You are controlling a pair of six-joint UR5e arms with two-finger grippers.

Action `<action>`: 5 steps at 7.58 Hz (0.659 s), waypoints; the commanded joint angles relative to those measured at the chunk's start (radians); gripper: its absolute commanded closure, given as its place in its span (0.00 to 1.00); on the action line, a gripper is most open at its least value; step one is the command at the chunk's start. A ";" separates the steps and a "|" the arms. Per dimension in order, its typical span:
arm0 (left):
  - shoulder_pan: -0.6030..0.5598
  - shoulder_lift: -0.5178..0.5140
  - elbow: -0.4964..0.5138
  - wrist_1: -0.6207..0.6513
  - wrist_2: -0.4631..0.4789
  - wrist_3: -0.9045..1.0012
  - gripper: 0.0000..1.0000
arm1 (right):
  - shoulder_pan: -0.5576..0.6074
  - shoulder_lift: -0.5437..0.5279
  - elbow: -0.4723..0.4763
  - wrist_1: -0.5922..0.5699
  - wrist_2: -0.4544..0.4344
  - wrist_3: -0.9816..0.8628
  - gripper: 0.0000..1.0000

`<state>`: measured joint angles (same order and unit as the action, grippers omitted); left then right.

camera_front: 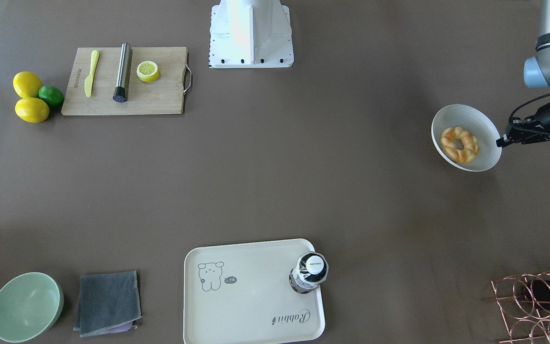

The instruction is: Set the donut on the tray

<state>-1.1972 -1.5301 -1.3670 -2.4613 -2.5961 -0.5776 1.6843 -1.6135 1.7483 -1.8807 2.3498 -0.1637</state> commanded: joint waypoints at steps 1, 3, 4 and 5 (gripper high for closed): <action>-0.015 -0.018 -0.137 0.024 -0.032 -0.195 1.00 | 0.000 0.001 0.005 0.000 0.003 0.003 0.00; 0.019 -0.120 -0.275 0.307 0.037 -0.215 1.00 | -0.001 0.003 0.007 0.002 0.020 0.007 0.00; 0.063 -0.180 -0.356 0.458 0.121 -0.249 1.00 | -0.009 0.009 0.005 0.020 0.031 0.009 0.00; 0.114 -0.255 -0.444 0.587 0.166 -0.321 1.00 | -0.023 0.009 0.002 0.066 0.046 0.010 0.00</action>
<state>-1.1585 -1.6700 -1.6665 -2.1108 -2.5267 -0.8097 1.6785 -1.6080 1.7537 -1.8680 2.3730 -0.1560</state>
